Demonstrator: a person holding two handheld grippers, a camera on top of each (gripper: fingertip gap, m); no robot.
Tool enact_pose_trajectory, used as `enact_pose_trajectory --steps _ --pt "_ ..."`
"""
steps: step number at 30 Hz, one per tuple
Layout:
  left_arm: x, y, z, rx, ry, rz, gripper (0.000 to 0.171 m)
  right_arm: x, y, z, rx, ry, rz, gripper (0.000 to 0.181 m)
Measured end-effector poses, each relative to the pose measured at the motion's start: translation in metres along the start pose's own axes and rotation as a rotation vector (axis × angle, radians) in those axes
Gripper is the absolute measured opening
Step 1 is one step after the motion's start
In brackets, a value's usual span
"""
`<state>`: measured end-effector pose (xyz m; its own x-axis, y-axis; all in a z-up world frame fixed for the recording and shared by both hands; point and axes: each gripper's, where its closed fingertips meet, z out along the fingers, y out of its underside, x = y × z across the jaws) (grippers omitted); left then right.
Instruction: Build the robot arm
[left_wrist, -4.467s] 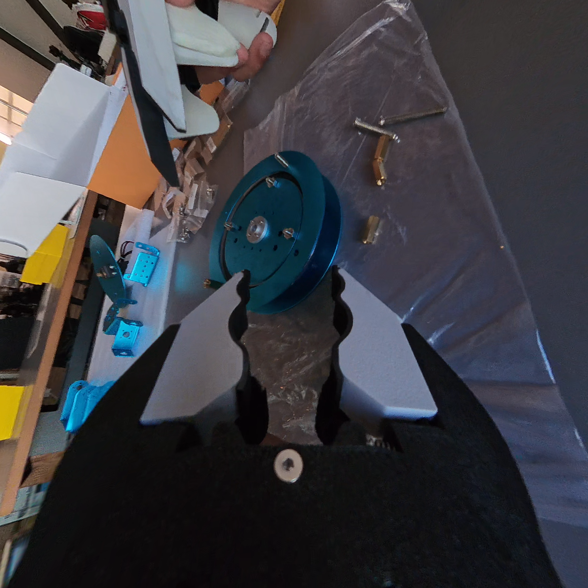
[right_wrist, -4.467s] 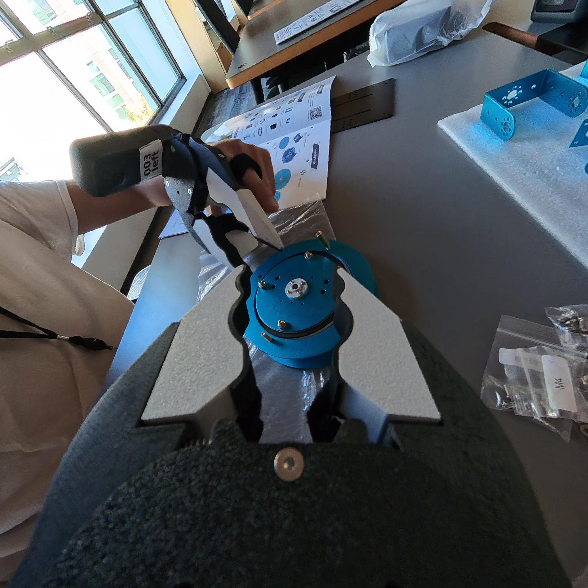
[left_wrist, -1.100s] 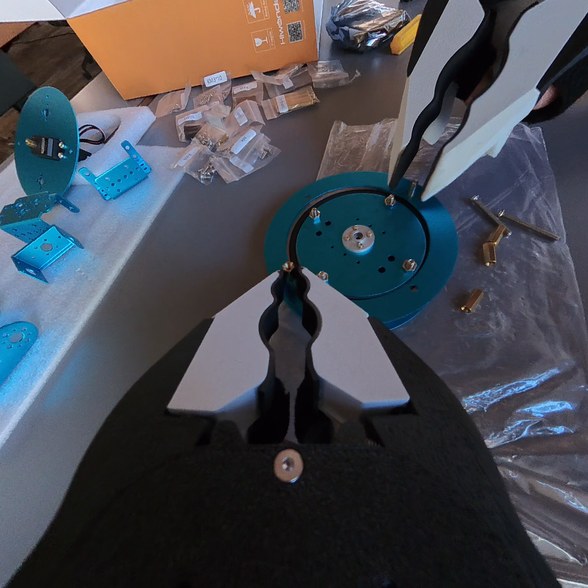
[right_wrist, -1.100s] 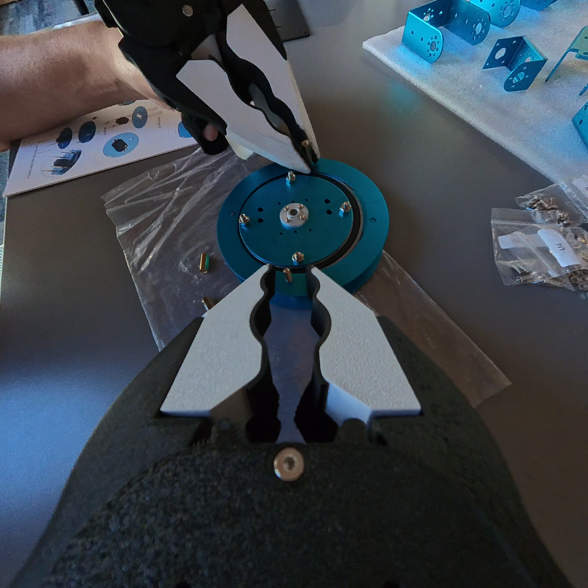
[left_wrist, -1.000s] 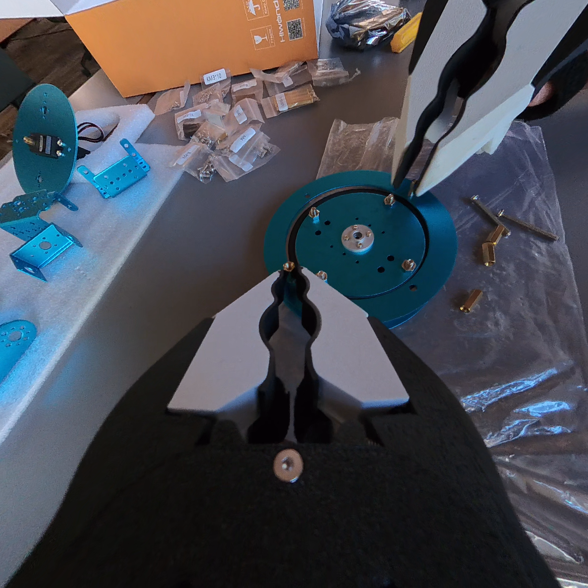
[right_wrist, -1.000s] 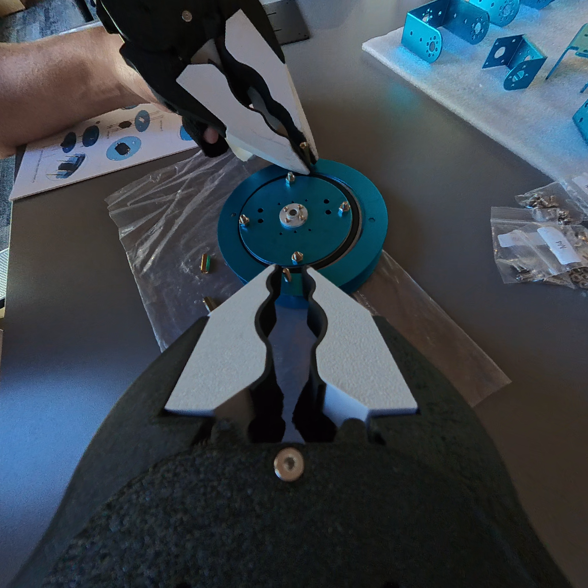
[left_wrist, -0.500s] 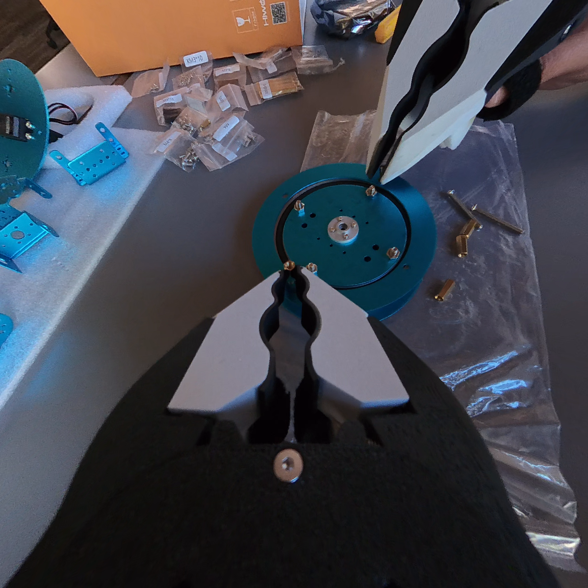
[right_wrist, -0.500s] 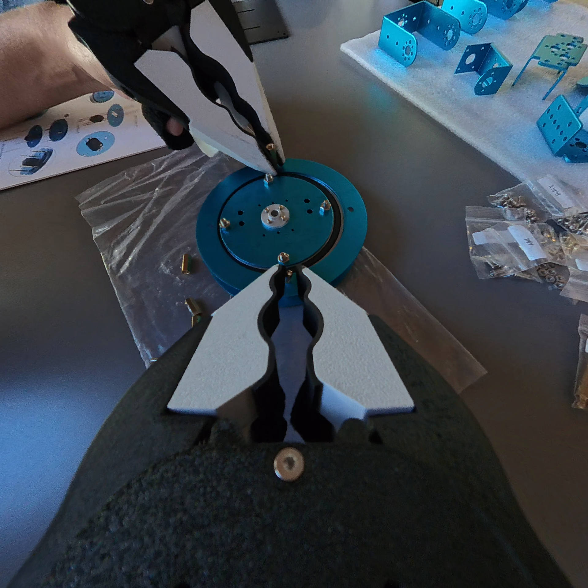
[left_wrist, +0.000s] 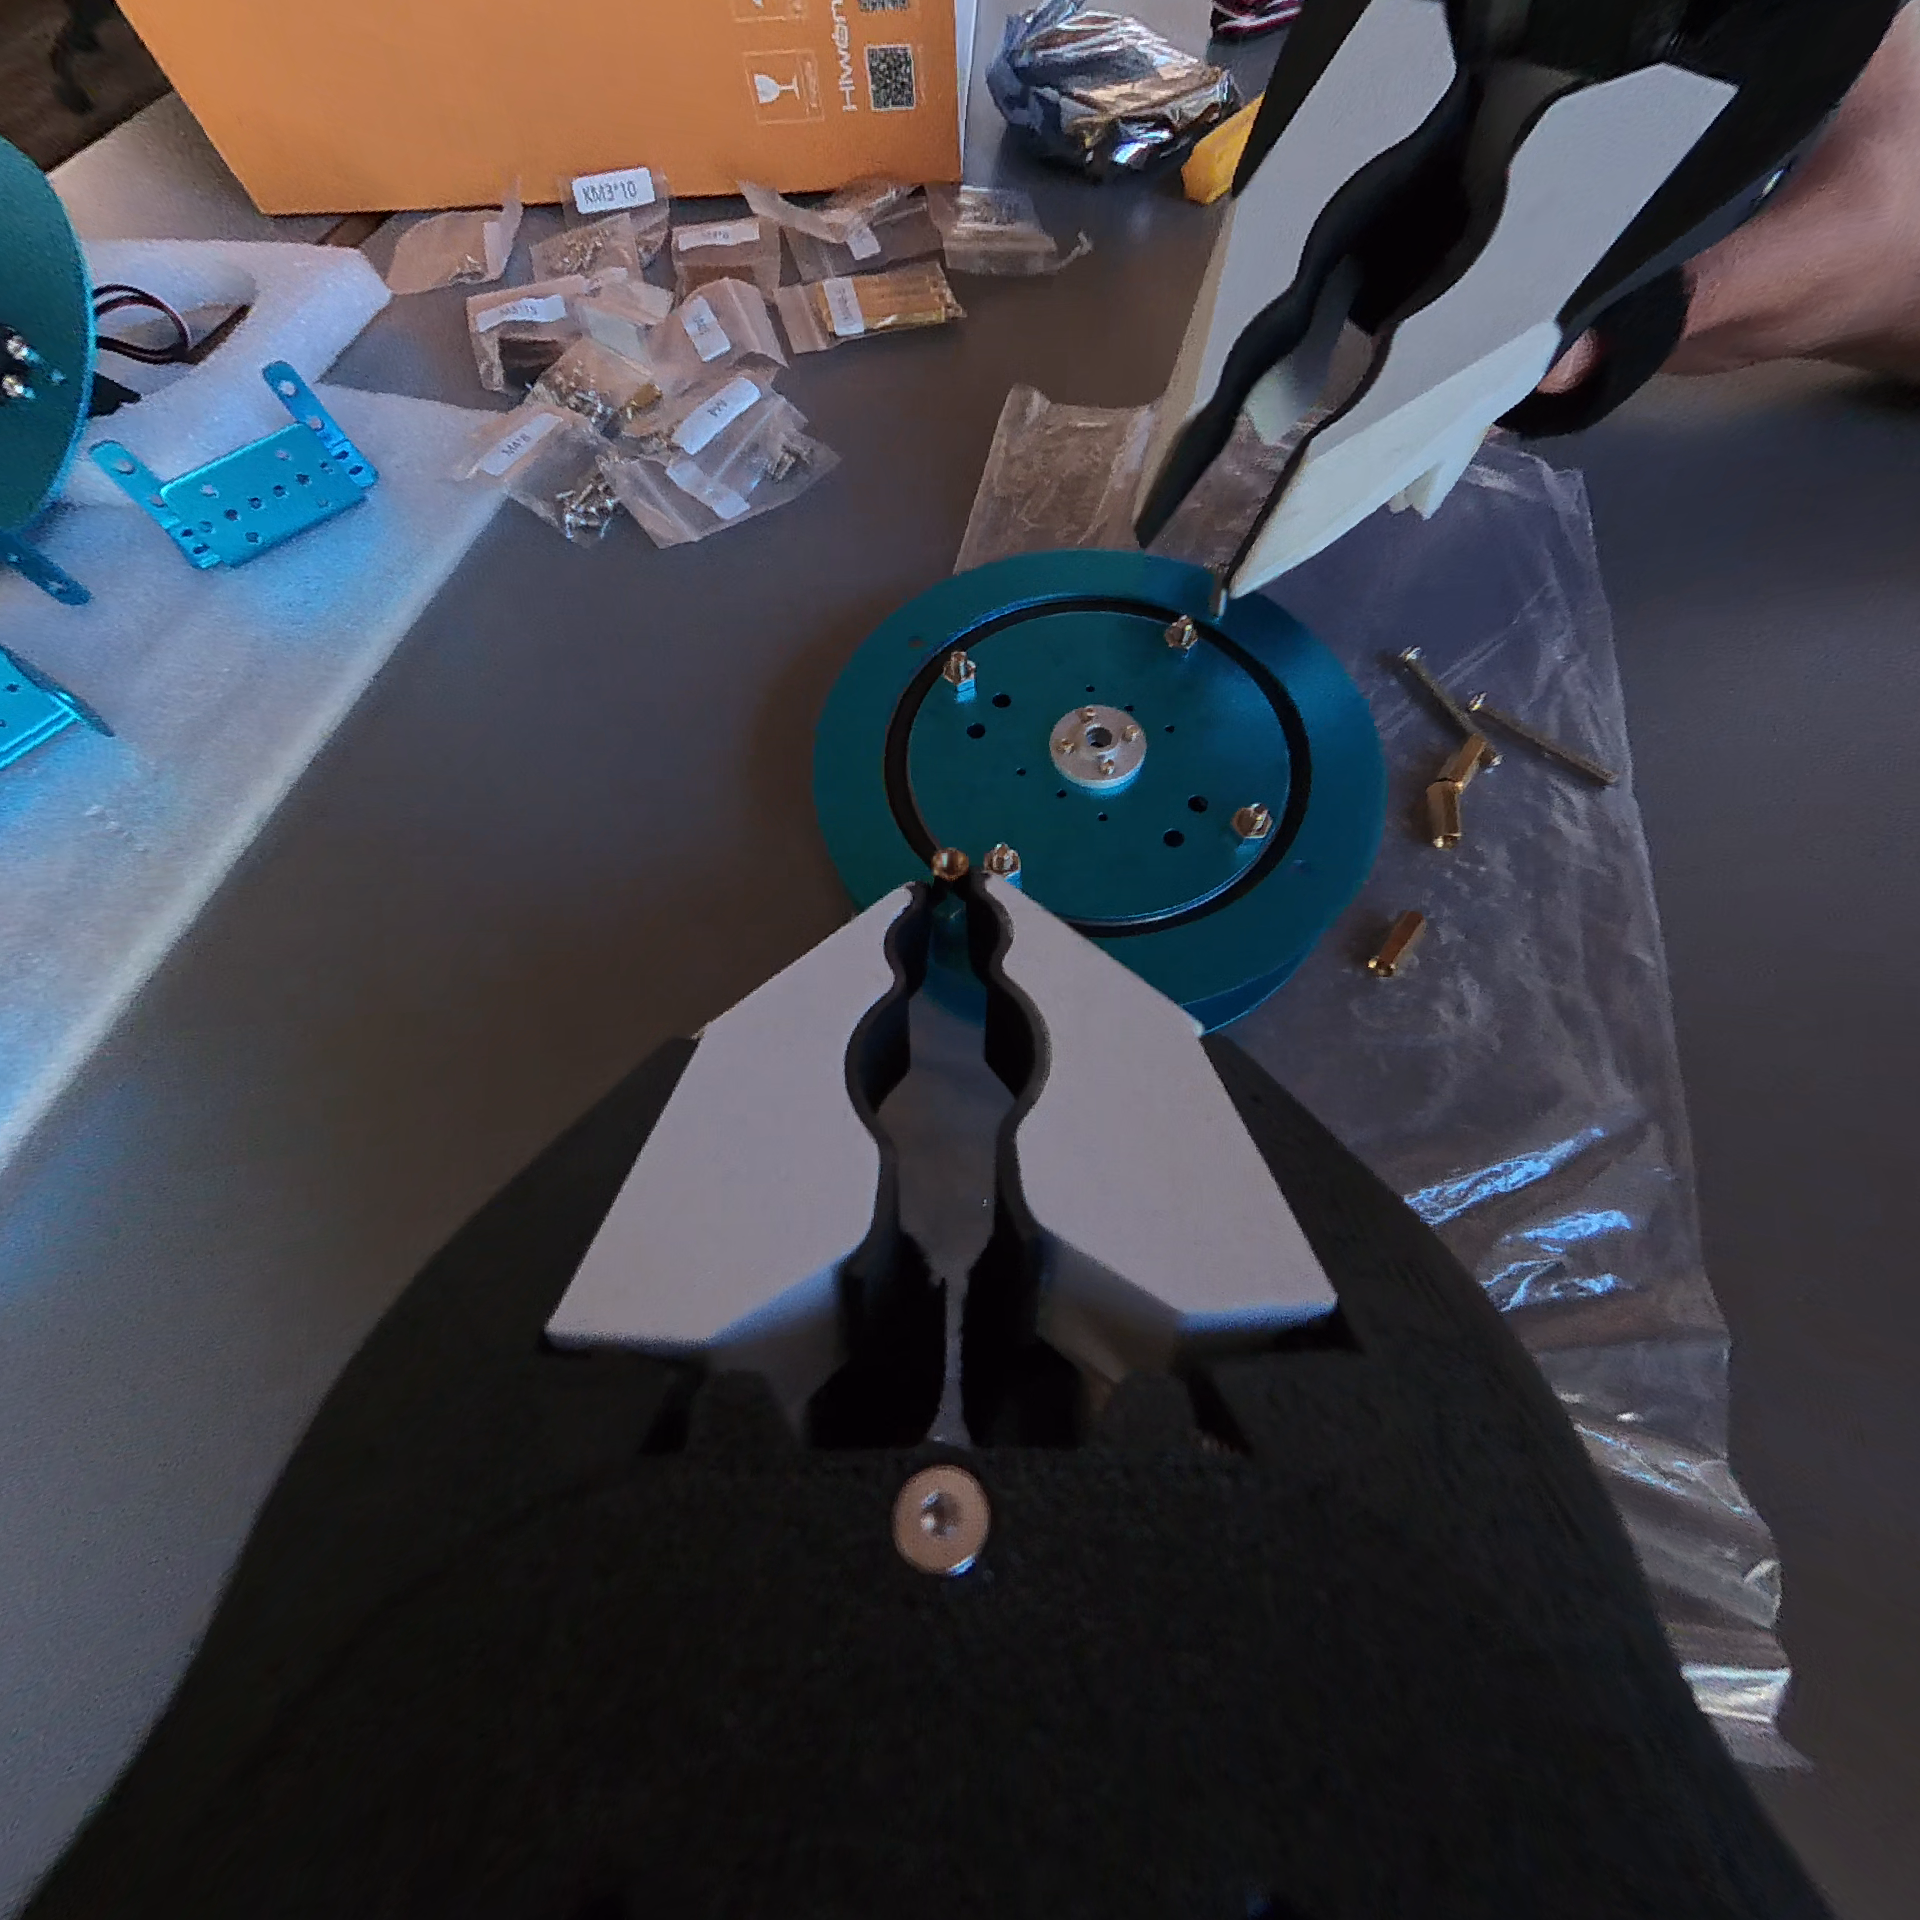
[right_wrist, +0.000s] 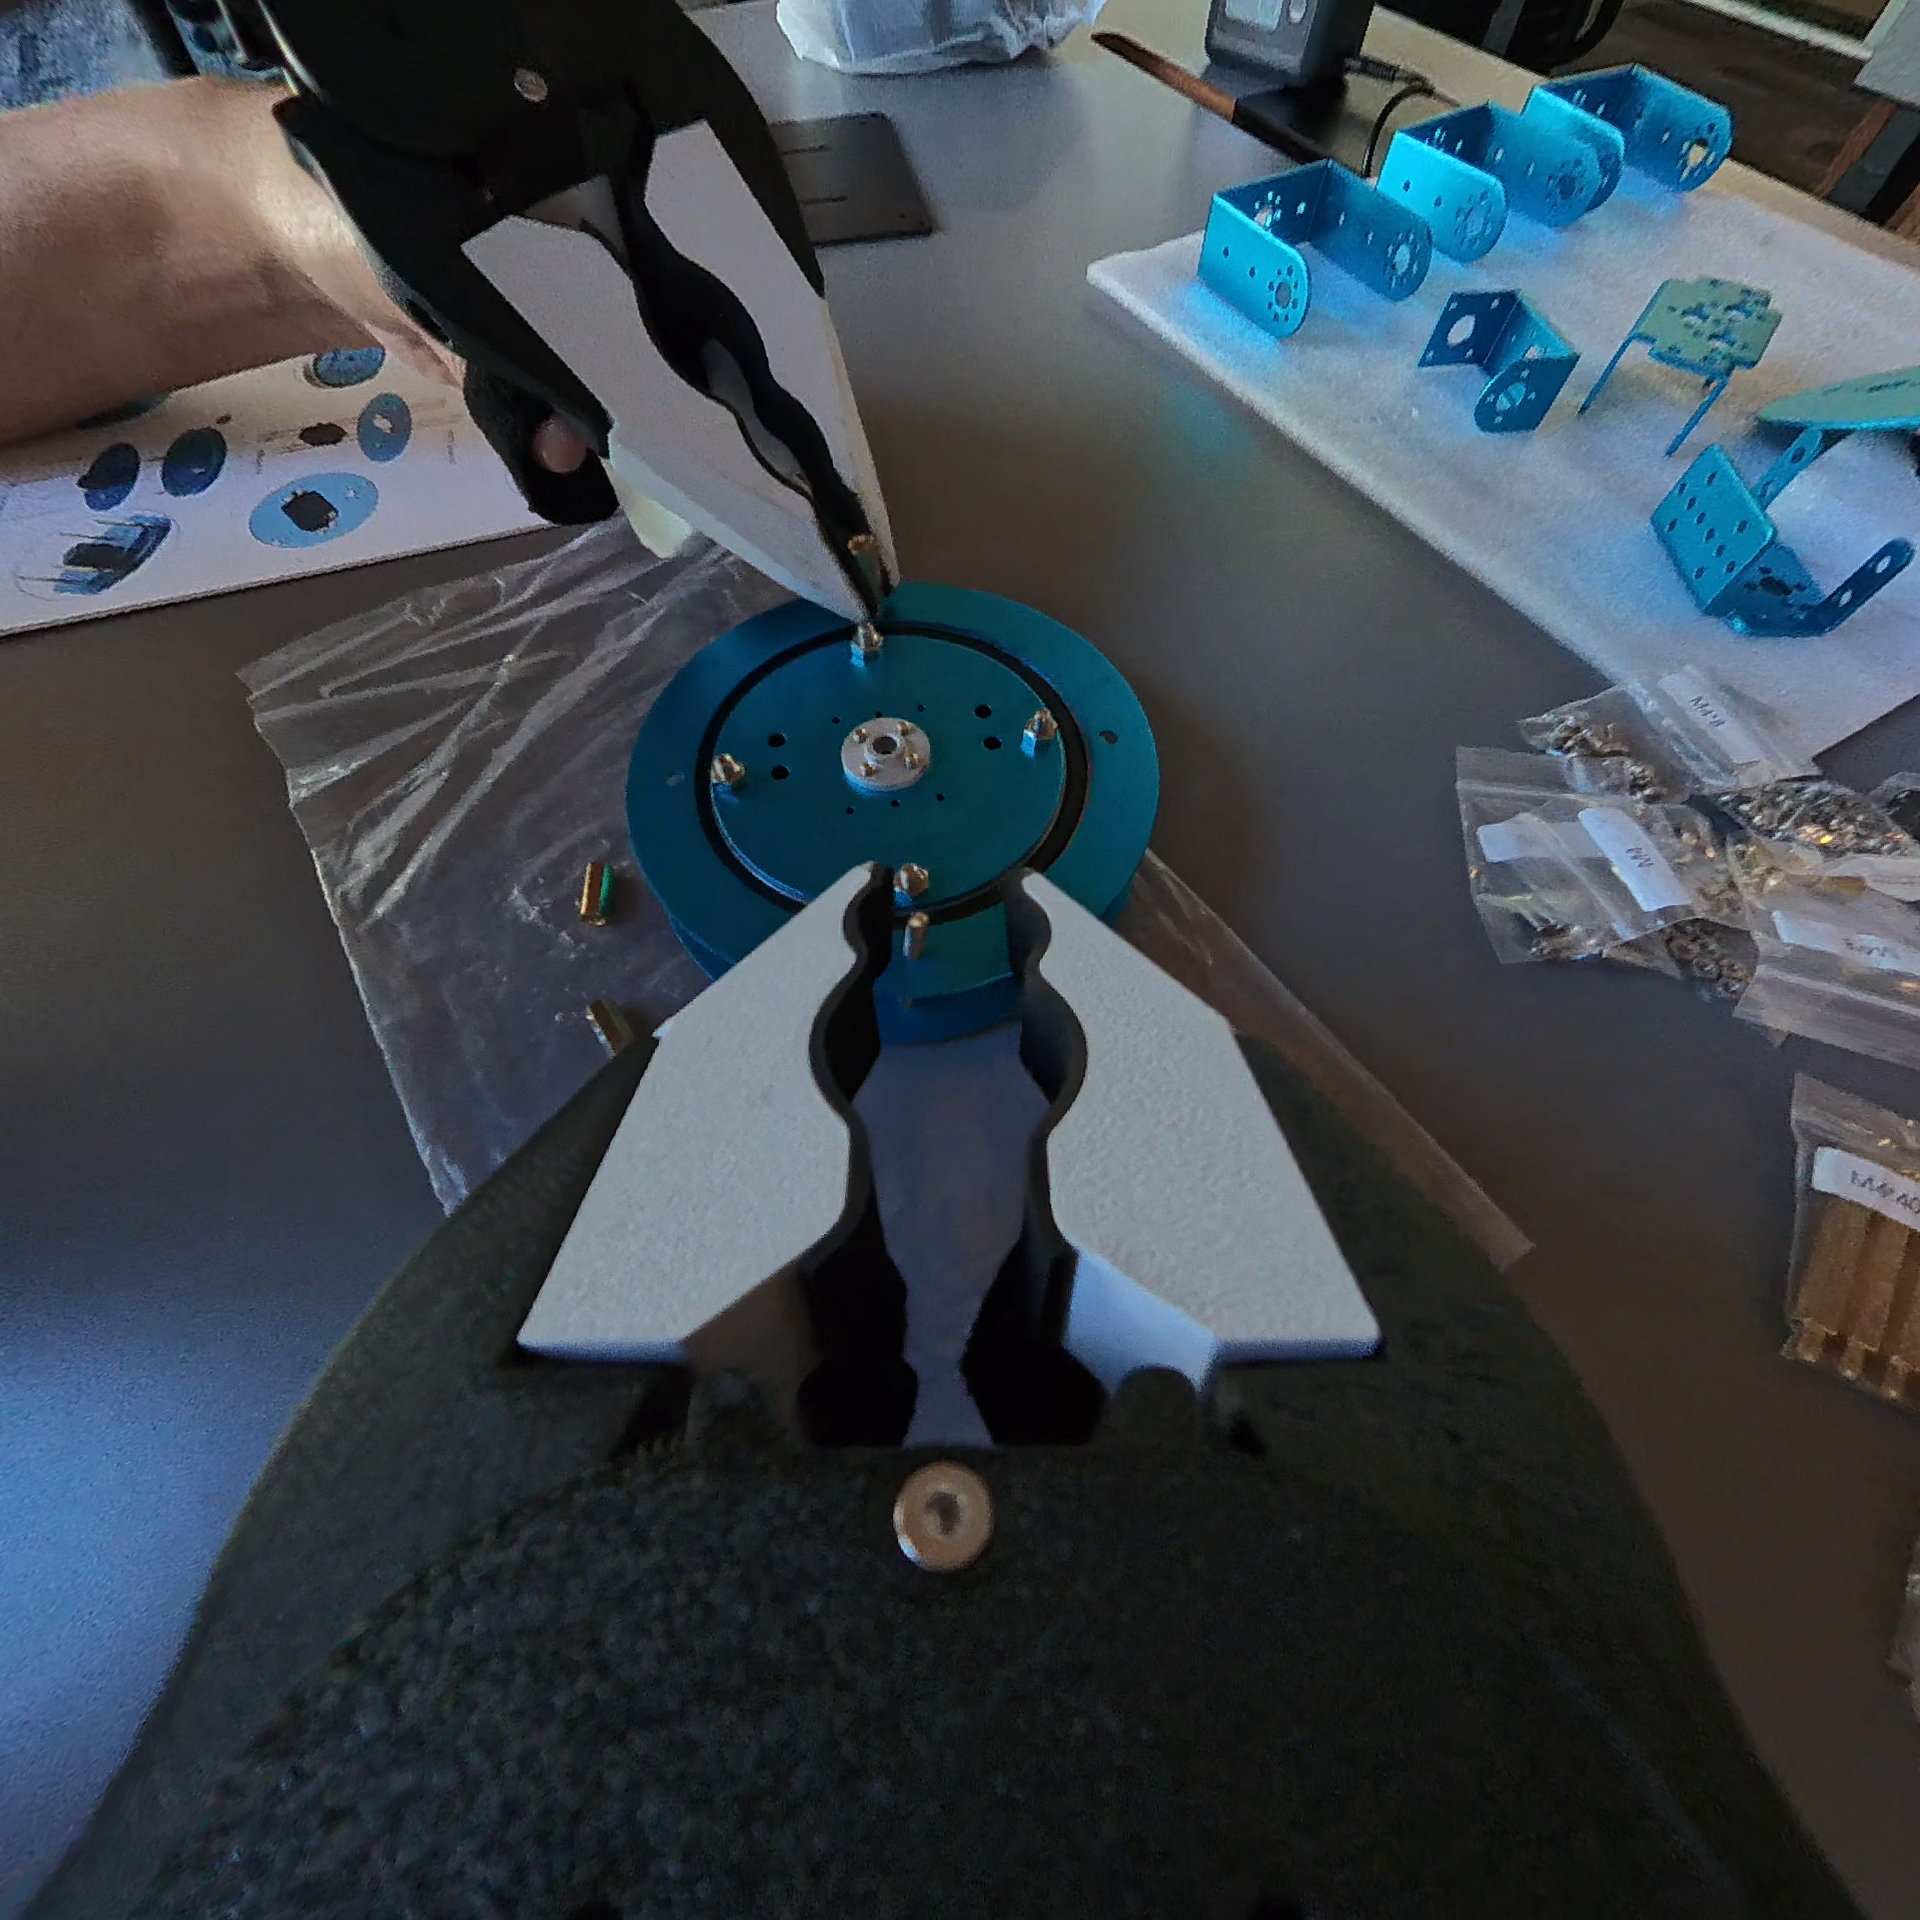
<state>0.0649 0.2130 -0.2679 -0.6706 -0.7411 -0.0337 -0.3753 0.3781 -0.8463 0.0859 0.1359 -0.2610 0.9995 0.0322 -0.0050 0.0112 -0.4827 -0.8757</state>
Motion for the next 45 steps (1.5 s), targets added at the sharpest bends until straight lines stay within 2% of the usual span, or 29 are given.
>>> enact_pose_trajectory --steps 4,8,13,19,26,33,41,45 --pt "0.001 -0.001 -0.003 0.009 0.029 -0.019 0.008 -0.007 -0.029 0.0 0.105 -0.028 -0.09 0.025" --pt "-0.009 -0.001 -0.01 0.034 0.033 -0.069 0.011 -0.025 -0.055 0.018 0.049 -0.137 -0.122 0.028" --pt "-0.011 0.001 -0.009 0.049 0.127 -0.265 0.011 -0.032 -0.05 0.059 -0.134 -0.273 -0.119 0.024" --pt "-0.011 0.007 -0.001 0.008 0.22 -0.488 0.012 -0.028 -0.053 0.07 -0.172 -0.279 -0.114 0.022" --pt "-0.021 0.001 -0.009 0.075 0.254 -0.584 0.012 -0.017 -0.053 0.077 -0.168 -0.223 -0.099 0.016" --pt "-0.018 0.008 0.0 0.006 0.256 -0.605 0.013 -0.017 -0.042 0.082 -0.218 -0.219 -0.093 0.01" --pt "-0.013 0.002 -0.007 0.034 0.376 -0.714 0.013 -0.02 -0.042 0.082 -0.218 -0.239 -0.069 0.005" --pt "-0.005 0.006 -0.005 -0.016 0.414 -0.728 0.012 -0.021 -0.042 0.081 -0.213 -0.248 -0.065 0.005"
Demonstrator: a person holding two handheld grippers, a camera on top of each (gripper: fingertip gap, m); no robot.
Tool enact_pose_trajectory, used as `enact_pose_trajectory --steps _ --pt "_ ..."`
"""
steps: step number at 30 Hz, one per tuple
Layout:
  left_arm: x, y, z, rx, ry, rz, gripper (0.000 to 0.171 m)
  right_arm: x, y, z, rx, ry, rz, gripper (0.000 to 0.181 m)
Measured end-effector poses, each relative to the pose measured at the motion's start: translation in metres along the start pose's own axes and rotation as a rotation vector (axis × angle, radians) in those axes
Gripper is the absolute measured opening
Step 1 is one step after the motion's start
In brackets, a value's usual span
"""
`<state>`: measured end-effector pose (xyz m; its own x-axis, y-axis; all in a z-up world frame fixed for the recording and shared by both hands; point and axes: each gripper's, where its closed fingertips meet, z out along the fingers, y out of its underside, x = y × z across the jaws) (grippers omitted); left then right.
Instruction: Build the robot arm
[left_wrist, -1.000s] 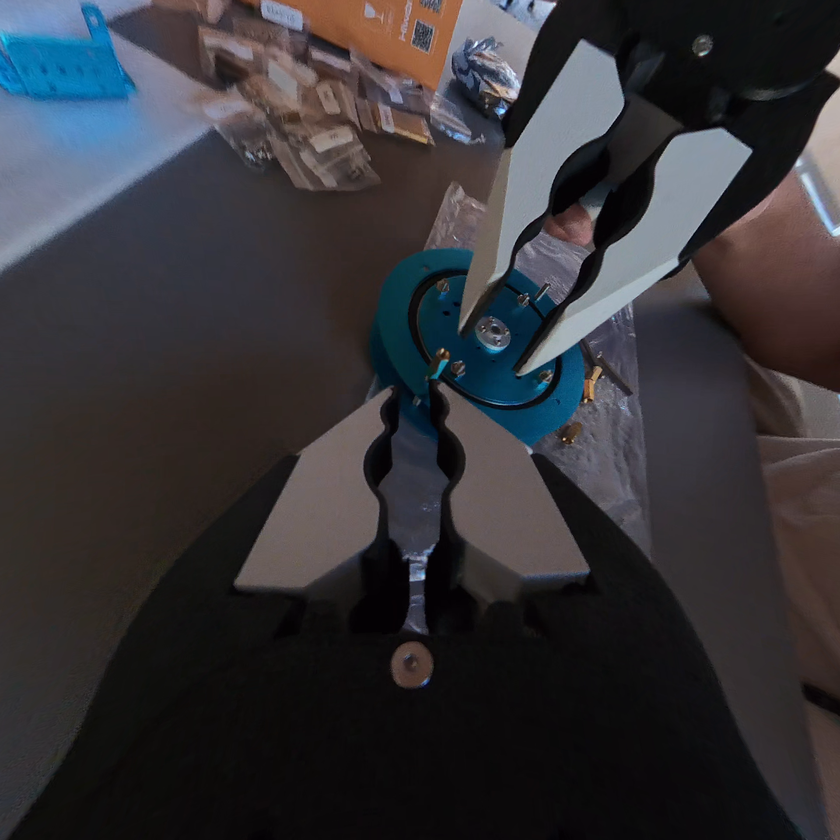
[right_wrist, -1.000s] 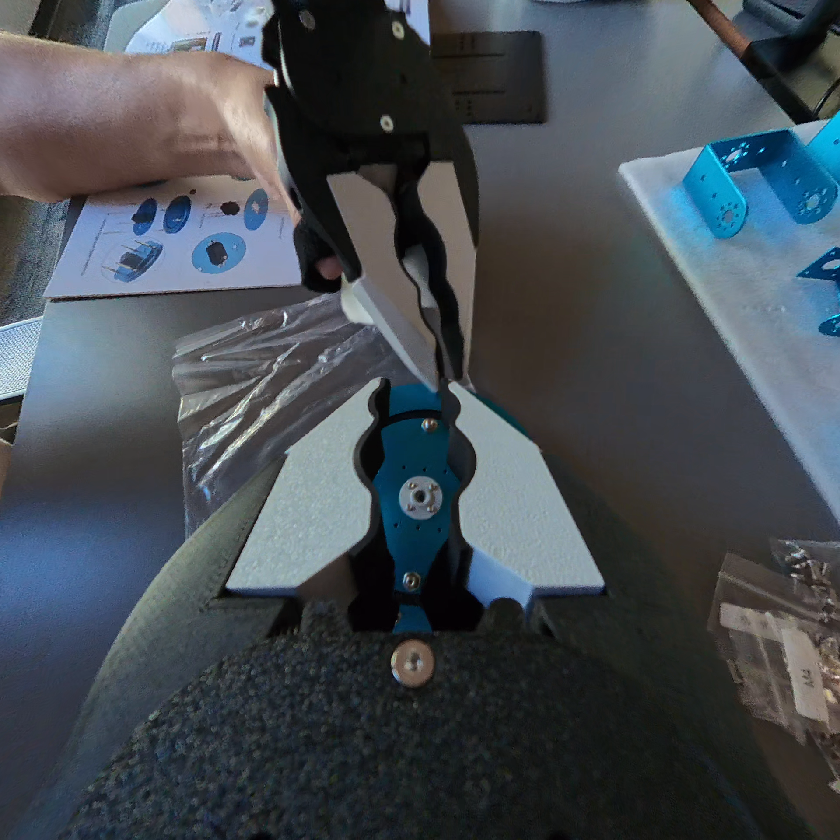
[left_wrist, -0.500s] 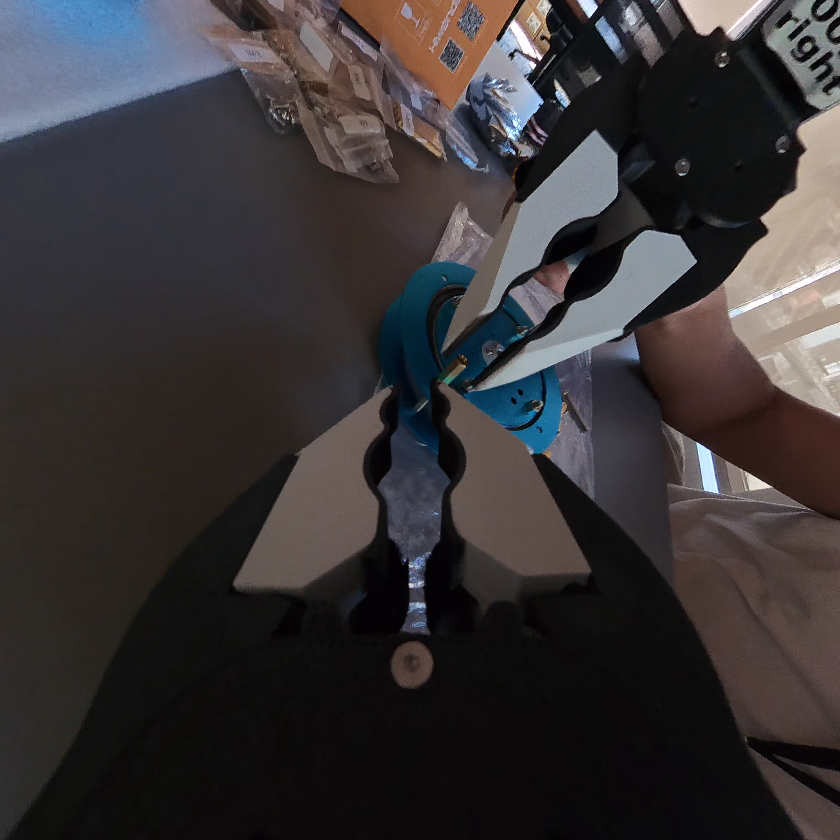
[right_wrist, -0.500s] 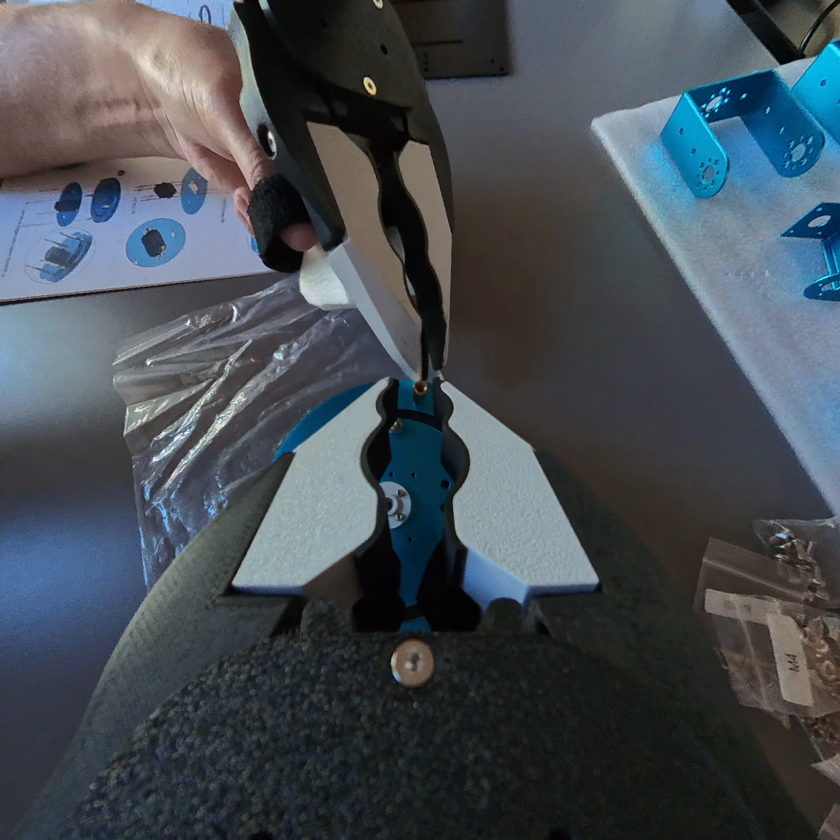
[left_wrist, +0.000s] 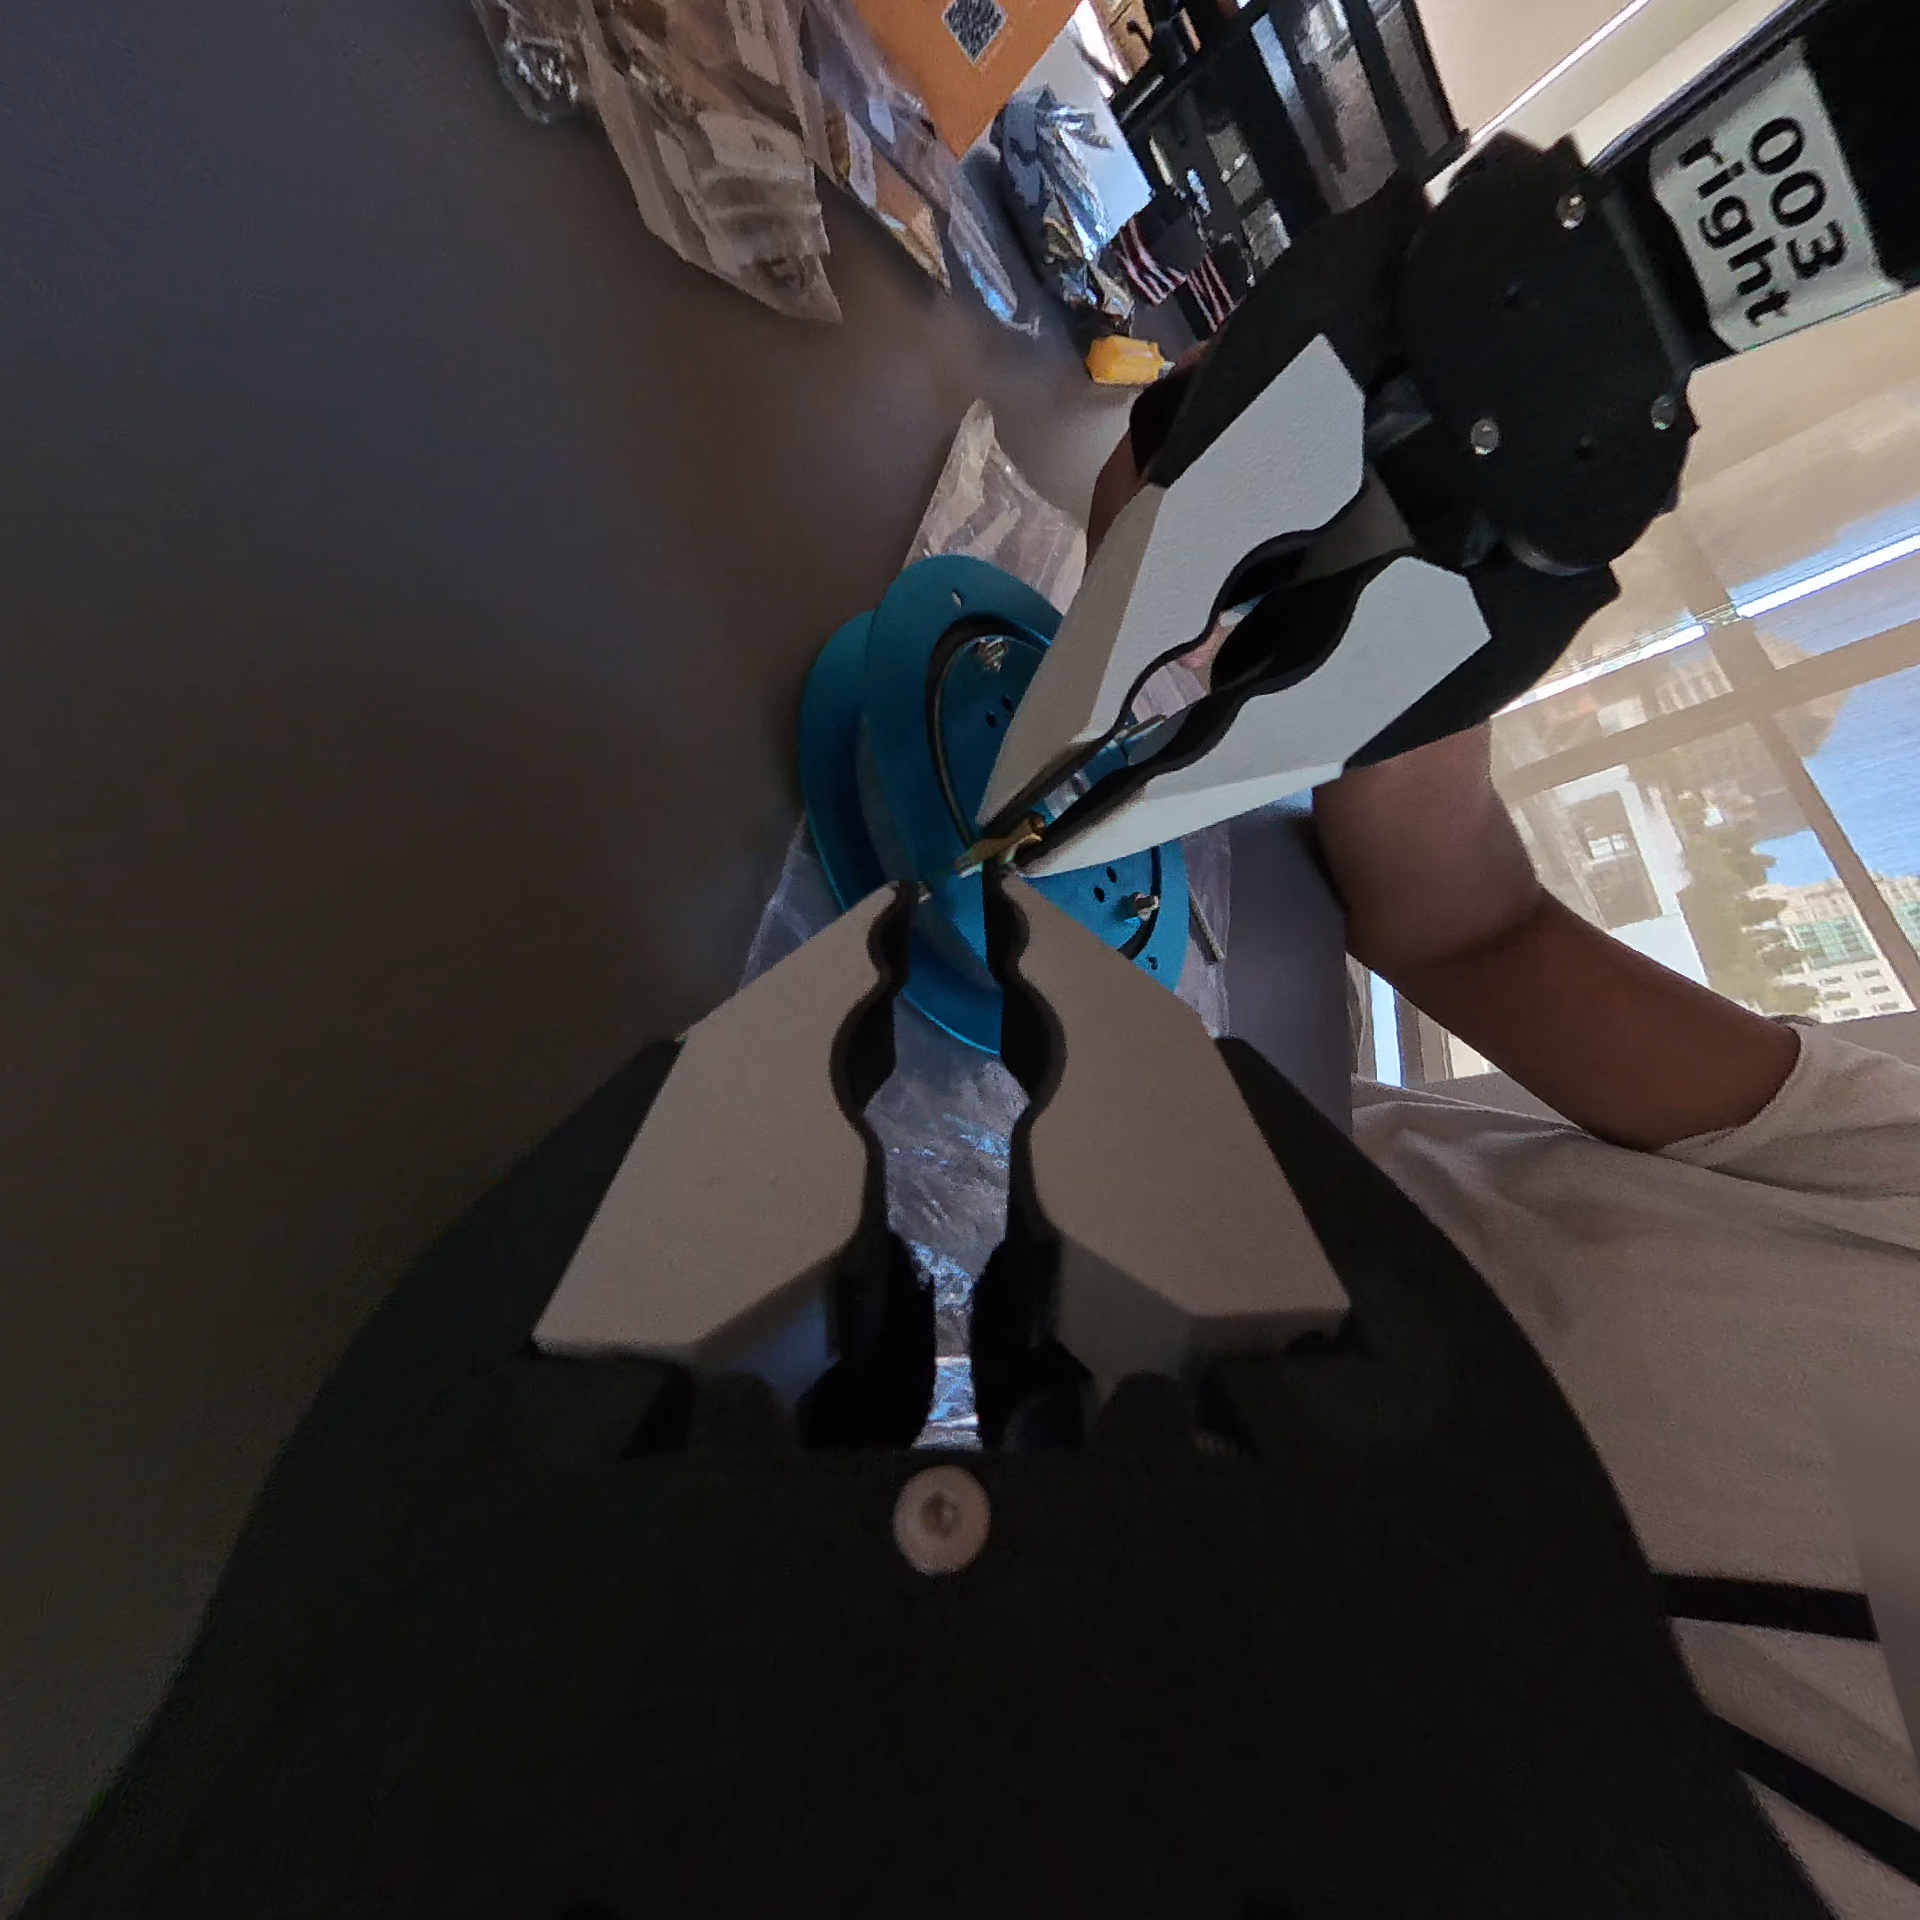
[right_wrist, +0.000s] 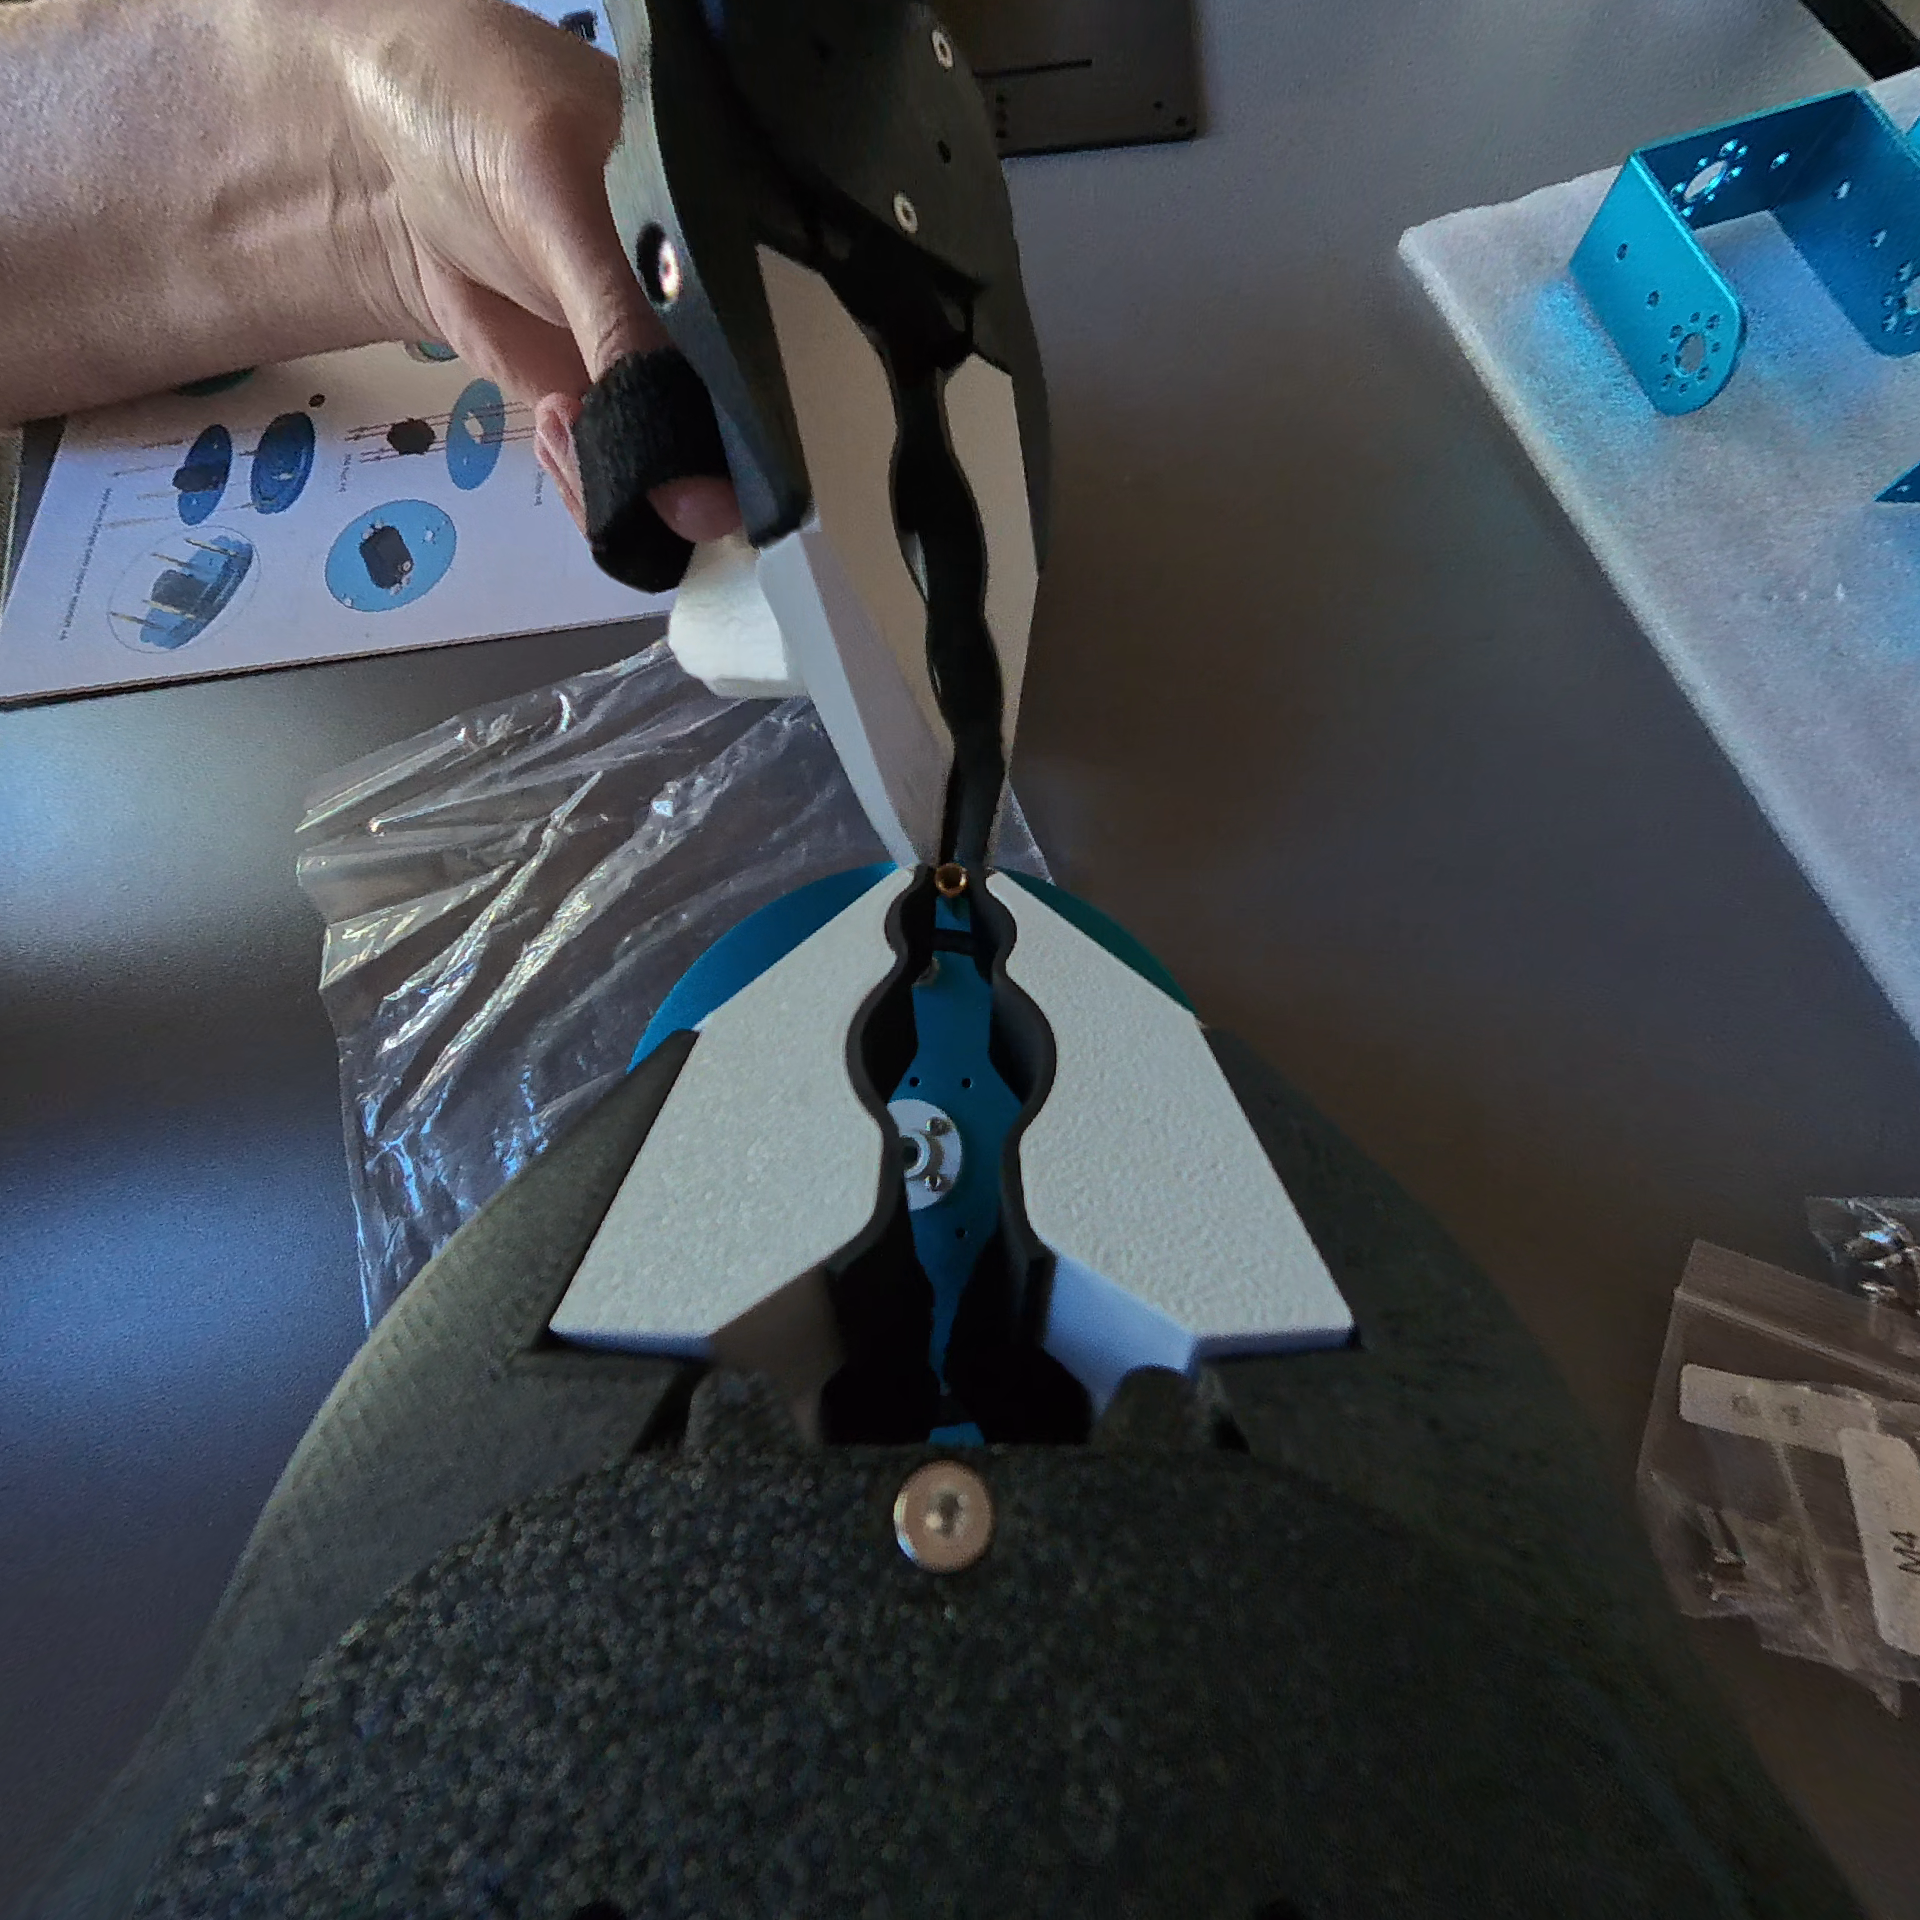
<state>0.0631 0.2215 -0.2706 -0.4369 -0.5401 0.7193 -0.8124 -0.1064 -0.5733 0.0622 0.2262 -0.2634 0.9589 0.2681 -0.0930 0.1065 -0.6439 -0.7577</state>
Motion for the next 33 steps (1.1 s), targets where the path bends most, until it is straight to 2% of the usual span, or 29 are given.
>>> enact_pose_trajectory --steps 4,11,17,23,27,30,33 --pt "0.0 0.001 0.002 -0.006 0.0 -0.012 0.005 -0.001 0.001 -0.001 0.012 -0.005 -0.006 0.005" --pt "-0.002 -0.002 0.002 0.009 0.01 -0.072 0.002 -0.001 0.004 -0.001 0.0 -0.014 -0.015 0.01" --pt "-0.002 -0.002 0.001 0.007 0.005 -0.059 0.002 -0.004 -0.002 -0.001 0.026 -0.014 -0.055 0.016" --pt "-0.003 -0.003 0.001 0.01 0.001 -0.059 0.002 -0.003 0.004 -0.007 -0.015 -0.01 -0.047 0.008" --pt "-0.003 -0.003 0.001 0.012 -0.001 -0.057 0.002 -0.003 -0.005 -0.016 0.049 0.001 -0.053 0.012" --pt "-0.004 -0.003 0.001 0.015 -0.004 -0.055 0.002 -0.004 -0.007 -0.007 0.038 -0.011 -0.059 0.02" --pt "-0.003 -0.003 0.001 0.015 -0.004 -0.049 0.002 -0.002 -0.001 0.001 -0.005 0.006 -0.072 0.012"
